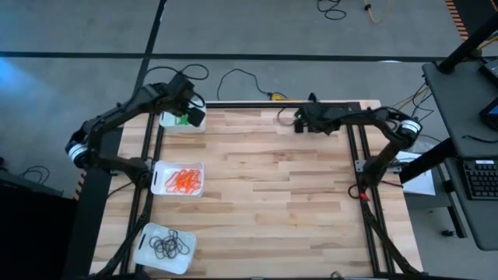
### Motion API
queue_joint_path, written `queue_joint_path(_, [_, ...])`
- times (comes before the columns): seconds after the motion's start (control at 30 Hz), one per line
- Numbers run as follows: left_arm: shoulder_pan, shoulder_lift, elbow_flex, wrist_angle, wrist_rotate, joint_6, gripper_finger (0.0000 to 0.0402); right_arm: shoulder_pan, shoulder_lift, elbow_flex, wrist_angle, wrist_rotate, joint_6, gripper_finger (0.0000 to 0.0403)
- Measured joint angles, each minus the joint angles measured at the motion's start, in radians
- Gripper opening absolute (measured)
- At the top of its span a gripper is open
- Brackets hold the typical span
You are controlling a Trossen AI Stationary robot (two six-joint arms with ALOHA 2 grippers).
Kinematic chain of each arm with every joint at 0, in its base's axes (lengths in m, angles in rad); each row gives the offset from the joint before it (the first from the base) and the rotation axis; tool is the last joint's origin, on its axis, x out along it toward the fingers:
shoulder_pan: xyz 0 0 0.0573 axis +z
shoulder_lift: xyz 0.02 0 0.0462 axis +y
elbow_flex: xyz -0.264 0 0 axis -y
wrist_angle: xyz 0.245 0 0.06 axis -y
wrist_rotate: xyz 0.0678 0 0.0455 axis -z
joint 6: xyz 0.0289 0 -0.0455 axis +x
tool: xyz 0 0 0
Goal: Sort rubber bands into baskets
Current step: Put the green rubber band into the top white bin
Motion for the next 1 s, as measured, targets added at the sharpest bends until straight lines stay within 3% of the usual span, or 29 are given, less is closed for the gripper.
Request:
queue_joint_path(0.13, [-0.013, -0.068, 0.0, 0.039, 0.057, 0.01, 0.0251, 0.178, -0.043, 0.0, 0.043, -0.088, -0.091, 0.0013])
queue_joint_path(0.3, [-0.055, -0.122, 0.0, 0.149, 0.213, -0.018, 0.0251, 0.402, -0.041, 0.0, 0.153, -0.239, -0.368, 0.0013])
queue_joint_path(0.5, [-0.189, -0.122, -0.016, 0.307, 0.292, -0.05, 0.0251, 0.605, -0.002, 0.001, 0.292, -0.356, -0.606, 0.0012])
queue_joint_path(0.7, [-0.375, -0.079, -0.021, 0.343, 0.256, -0.049, 0.0251, 0.714, -0.005, 0.021, 0.337, -0.351, -0.625, 0.0012])
queue_joint_path(0.87, [-0.485, -0.047, -0.021, 0.345, 0.221, -0.025, 0.0251, 0.793, -0.001, 0.07, 0.345, -0.342, -0.53, 0.0013])
queue_joint_path(1.0, [-0.564, -0.035, -0.029, 0.346, 0.219, -0.034, 0.0251, 0.859, 0.041, 0.113, 0.33, -0.233, -0.394, 0.0013])
